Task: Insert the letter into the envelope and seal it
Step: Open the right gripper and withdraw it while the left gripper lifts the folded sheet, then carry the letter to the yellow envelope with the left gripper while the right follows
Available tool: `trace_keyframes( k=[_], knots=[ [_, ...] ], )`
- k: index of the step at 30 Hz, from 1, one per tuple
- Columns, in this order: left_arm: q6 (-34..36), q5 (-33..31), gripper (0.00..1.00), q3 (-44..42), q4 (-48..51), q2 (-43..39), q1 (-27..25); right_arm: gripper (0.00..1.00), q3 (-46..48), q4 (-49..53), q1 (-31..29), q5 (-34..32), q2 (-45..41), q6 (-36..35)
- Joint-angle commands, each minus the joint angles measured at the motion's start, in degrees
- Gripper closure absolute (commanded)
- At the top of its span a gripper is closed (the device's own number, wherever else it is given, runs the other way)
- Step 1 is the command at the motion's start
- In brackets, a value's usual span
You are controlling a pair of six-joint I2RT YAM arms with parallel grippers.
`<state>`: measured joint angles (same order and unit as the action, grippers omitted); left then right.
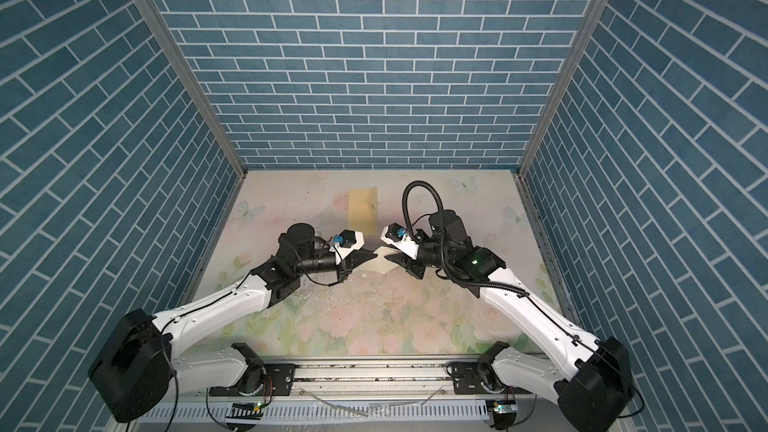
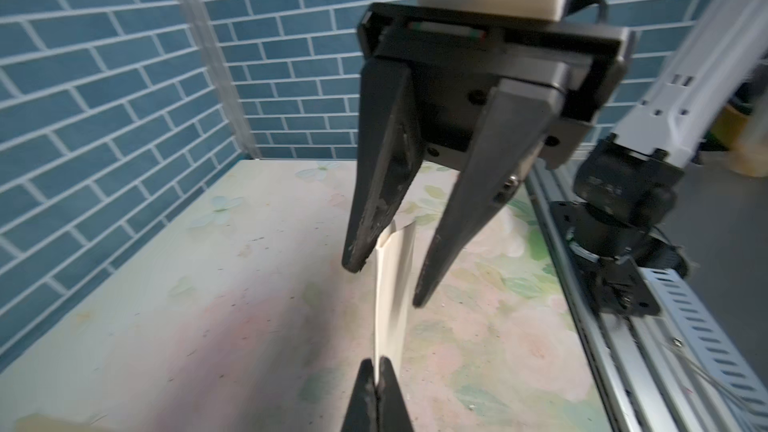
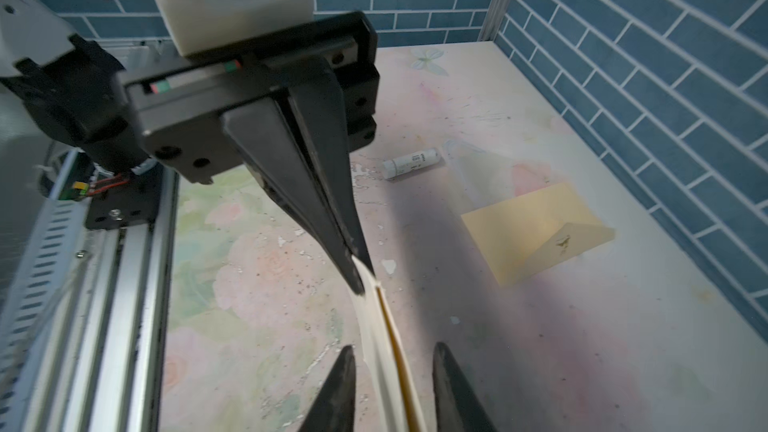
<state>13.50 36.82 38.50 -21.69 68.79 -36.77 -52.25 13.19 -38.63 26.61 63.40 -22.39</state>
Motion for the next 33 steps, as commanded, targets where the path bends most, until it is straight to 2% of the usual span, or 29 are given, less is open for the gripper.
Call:
trace_keyframes(
  k=[1, 4, 7, 9, 12, 18, 27, 33],
  knots=[
    [-5.5, -16.9, 1.0, -0.4, 3.3, -4.9, 0.5, 0.5, 2.1, -9.3, -0.2, -9.6, -1.2, 5.5],
    [-10.3, -25.0, 1.0, 0.2, 7.7, -8.0, 2.6, 0.37, 1.5, -12.2, -0.3, -16.8, 0.4, 9.5],
    [-18.3, -26.7, 1.0, 1.0, 11.8, -9.4, 8.0, 0.3, -1.0, -13.2, -0.4, -23.9, 4.2, 15.3],
    [-24.4, -26.1, 1.0, 1.1, 13.8, -9.8, 12.6, 0.28, -3.8, -12.6, -0.8, -28.7, 7.8, 19.3],
    [-29.9, -26.8, 1.0, 1.9, 18.4, -9.7, 16.9, 0.28, -9.4, -9.9, -1.6, -36.2, 14.2, 24.7],
    [-34.7, -32.9, 1.0, 4.5, 25.4, -9.6, 19.5, 0.22, -22.2, -4.5, -4.3, -46.8, 28.1, 29.5],
    [-39.4, -36.2, 1.0, 3.9, 28.4, -9.7, 22.5, 0.21, -37.6, -0.5, -5.6, -50.7, 44.3, 37.3],
    [-40.1, -35.1, 1.0, 3.2, 27.6, -9.8, 23.4, 0.22, -46.2, 3.0, -6.3, -51.9, 53.4, 41.6]
  ],
)
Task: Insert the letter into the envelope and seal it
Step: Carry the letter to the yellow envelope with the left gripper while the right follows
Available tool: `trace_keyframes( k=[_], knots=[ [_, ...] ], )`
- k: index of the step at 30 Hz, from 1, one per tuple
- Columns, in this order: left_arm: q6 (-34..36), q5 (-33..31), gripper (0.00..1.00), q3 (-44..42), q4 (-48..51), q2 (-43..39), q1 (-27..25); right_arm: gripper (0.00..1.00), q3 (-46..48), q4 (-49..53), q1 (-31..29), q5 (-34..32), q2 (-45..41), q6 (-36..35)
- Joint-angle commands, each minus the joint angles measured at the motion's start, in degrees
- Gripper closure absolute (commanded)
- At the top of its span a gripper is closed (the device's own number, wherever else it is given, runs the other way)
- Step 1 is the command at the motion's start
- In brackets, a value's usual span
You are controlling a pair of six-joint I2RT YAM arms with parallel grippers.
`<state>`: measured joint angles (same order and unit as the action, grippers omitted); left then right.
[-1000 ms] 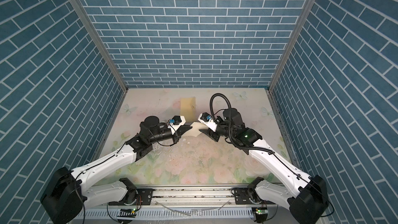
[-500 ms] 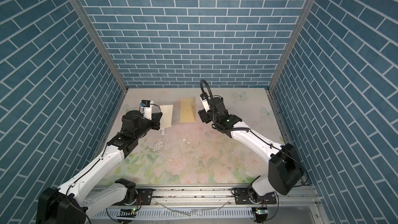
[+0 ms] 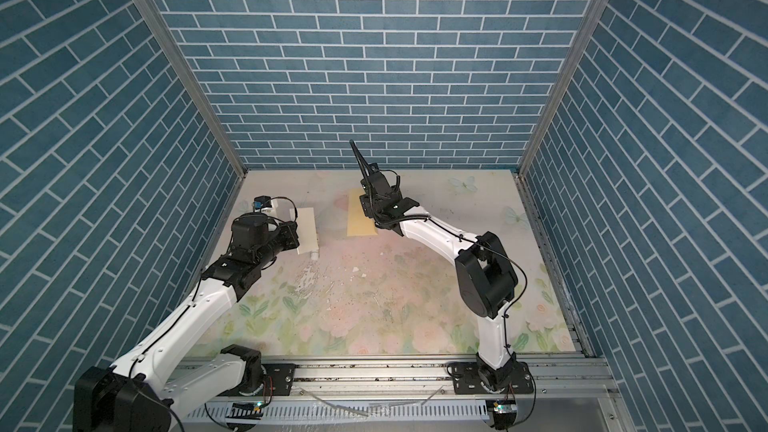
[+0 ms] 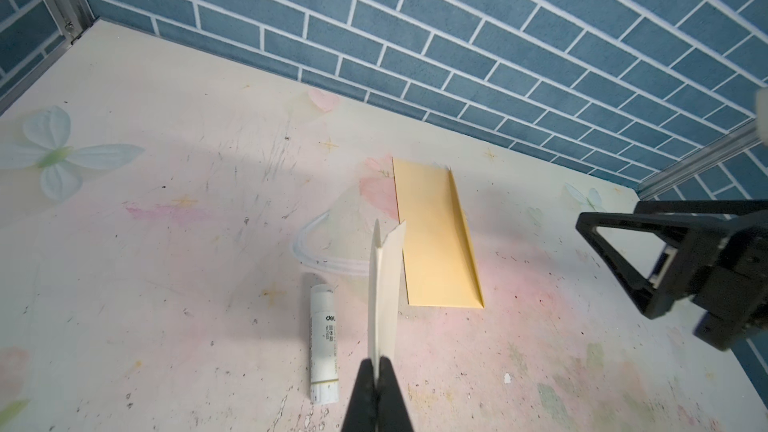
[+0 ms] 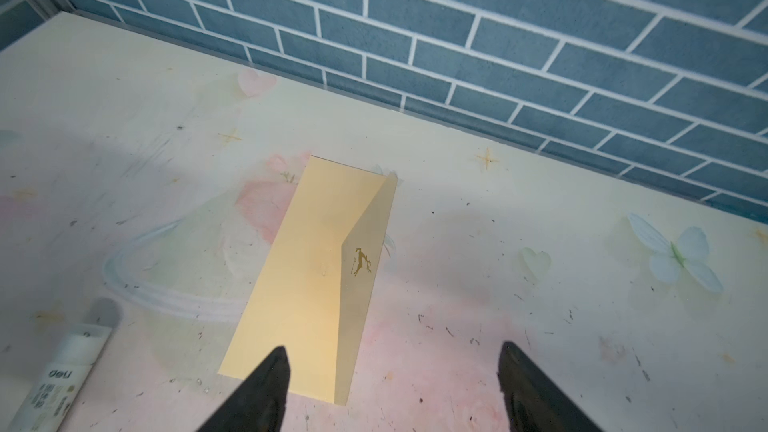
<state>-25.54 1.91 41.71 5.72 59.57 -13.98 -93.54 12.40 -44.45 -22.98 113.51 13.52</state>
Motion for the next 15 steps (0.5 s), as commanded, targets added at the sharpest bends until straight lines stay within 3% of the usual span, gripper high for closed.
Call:
trace_keyframes(
  k=[1, 15],
  knots=[
    [-1.1, -0.2, 1.0, 0.0, 0.1, -0.7, 0.6, 0.22, -6.3, 4.6, -0.5, -2.3, 4.6, 6.0],
    [-1.0, 1.3, 1.0, -0.8, -1.6, -0.9, 0.9, 0.26, -27.8, 16.8, -2.0, -6.5, 24.4, 9.6]
  ],
)
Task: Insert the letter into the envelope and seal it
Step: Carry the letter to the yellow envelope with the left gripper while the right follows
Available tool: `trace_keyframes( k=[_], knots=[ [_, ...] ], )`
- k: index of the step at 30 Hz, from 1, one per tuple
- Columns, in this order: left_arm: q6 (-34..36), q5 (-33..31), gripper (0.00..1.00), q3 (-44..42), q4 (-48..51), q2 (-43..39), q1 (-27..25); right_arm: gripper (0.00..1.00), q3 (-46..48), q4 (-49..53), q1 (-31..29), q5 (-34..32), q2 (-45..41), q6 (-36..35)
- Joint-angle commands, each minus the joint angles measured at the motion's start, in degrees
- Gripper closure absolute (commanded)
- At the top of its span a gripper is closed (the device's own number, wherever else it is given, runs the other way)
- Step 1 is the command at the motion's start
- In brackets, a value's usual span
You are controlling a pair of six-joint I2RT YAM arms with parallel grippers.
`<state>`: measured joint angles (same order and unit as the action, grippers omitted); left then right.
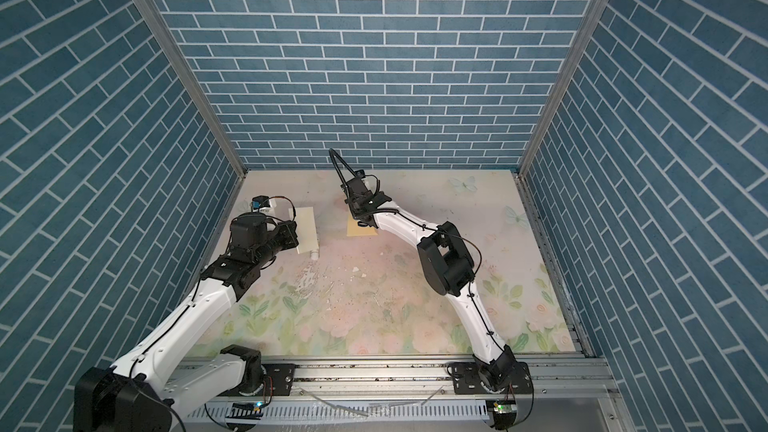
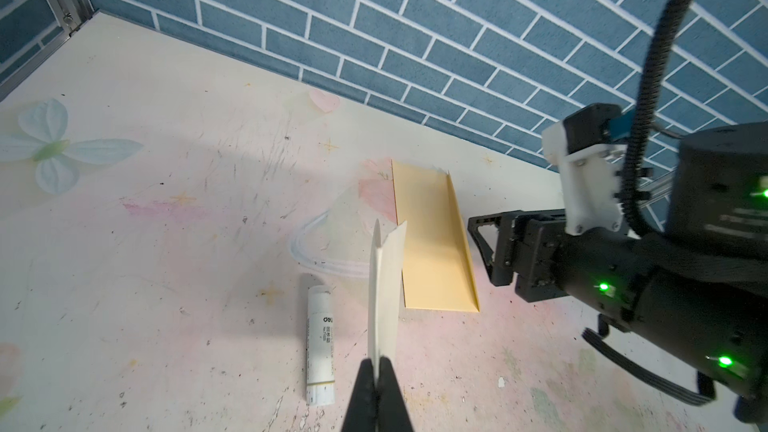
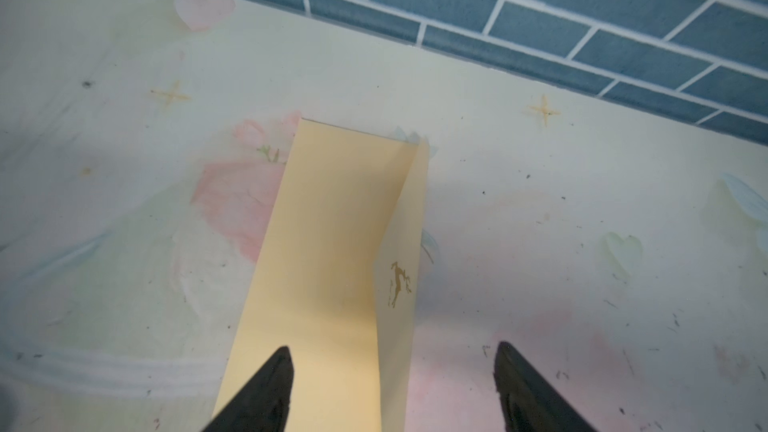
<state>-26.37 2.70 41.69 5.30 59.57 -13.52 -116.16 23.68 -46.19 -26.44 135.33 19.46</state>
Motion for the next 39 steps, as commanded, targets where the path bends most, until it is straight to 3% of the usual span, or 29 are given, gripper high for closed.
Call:
trace_keyframes(
  k=[1, 8, 13, 21, 27, 39],
  knots=[
    [-0.2, 0.6, 1.0, -0.7, -1.4, -0.9, 0.4, 0.26, -6.5, 6.4, -0.3, -3.4, 4.0, 3.8],
    [-0.5, 1.2, 1.0, -1.1, -2.3, -0.5, 0.6, 0.38, -15.1, 11.7, -0.3, -6.4, 11.0, 4.8],
    [-0.8, 2.0, 1.0, -1.3, -2.8, -0.4, 0.6, 0.55, -18.0, 13.5, -0.2, -8.6, 13.3, 5.1],
    [-0.9, 2.5, 1.0, -1.5, -3.2, -0.5, 0.7, 0.81, -17.6, 13.9, 0.5, -7.5, 14.0, 5.3],
    [-1.5, 3.2, 1.0, -1.5, -3.8, -0.1, 0.6, 1.0, -12.3, 9.9, 0.8, -6.3, 10.5, 4.7],
    [-3.4, 5.1, 1.0, -1.5, -5.6, -0.1, 0.6, 1.0, 0.6, 3.2, 1.4, -1.3, -0.1, 5.0]
  ],
)
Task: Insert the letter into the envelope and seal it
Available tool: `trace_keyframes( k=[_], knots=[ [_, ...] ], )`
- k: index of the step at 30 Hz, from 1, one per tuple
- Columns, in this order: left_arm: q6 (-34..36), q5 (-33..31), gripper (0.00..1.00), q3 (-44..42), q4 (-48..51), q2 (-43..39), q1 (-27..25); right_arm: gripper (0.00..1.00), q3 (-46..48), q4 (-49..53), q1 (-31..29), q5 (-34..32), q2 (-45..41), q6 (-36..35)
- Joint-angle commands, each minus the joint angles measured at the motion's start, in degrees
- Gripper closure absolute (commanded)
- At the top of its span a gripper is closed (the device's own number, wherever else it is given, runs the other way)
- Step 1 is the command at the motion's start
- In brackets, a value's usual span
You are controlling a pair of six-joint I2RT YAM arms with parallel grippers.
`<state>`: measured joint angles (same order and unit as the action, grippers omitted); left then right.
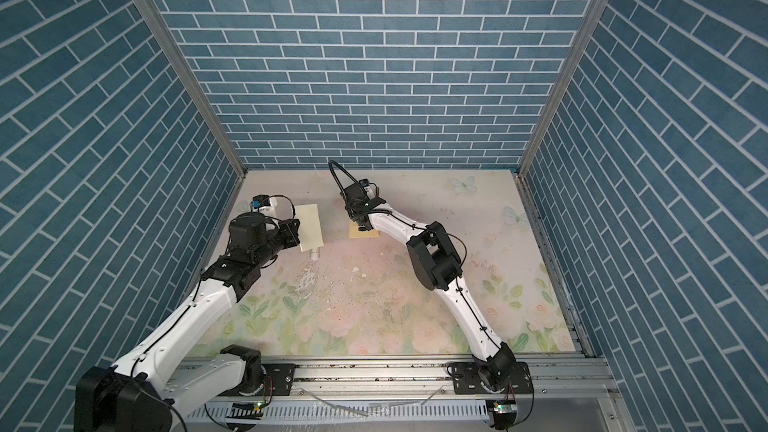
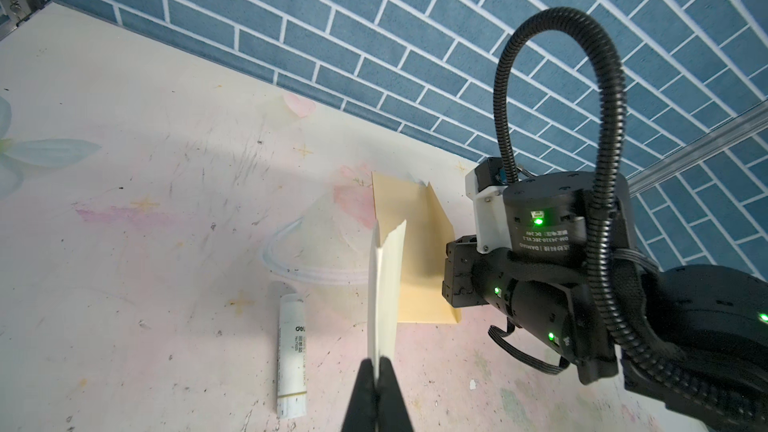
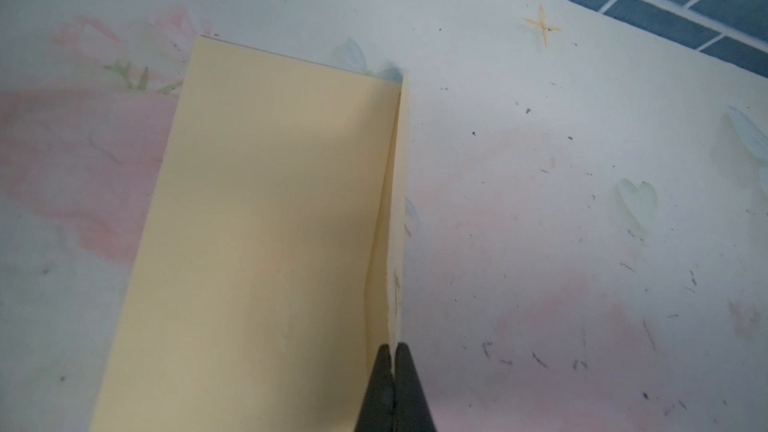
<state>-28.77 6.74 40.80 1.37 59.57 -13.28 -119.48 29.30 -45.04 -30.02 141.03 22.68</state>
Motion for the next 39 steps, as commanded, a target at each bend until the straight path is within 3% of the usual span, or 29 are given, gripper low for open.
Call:
trace_keyframes(
  k=[1, 7, 16, 28, 35, 39],
  knots=[
    [-1.3, 1.5, 1.0, -0.6, -2.0, -0.1, 0.4, 1.0, 5.9, -3.4, 0.2, 3.3, -7.4, 2.0],
    [-3.6, 4.3, 1.0, -1.2, -4.4, -0.5, -0.4, 1.0, 22.3, -10.6, 0.2, 8.7, -20.7, 4.4],
    [-6.0, 3.3, 1.0, -1.2, -9.3, 2.0, -8.4, 1.0, 48.6, -22.4, 0.2, 16.0, -38.6, 10.3],
    [-7.6, 1.5, 1.0, 2.6, -14.8, 13.1, -18.4, 1.0, 64.1, -31.0, 0.4, 17.2, -44.5, 15.0],
    [-7.9, 0.7, 1.0, 3.2, -16.8, 18.6, -20.3, 0.67, 64.2, -28.2, 1.1, 16.5, -45.8, 14.3],
    [-7.7, 0.6, 1.0, 4.1, -16.8, 20.8, -20.5, 0.58, 63.8, -26.2, 1.3, 15.1, -47.4, 13.1]
  ],
)
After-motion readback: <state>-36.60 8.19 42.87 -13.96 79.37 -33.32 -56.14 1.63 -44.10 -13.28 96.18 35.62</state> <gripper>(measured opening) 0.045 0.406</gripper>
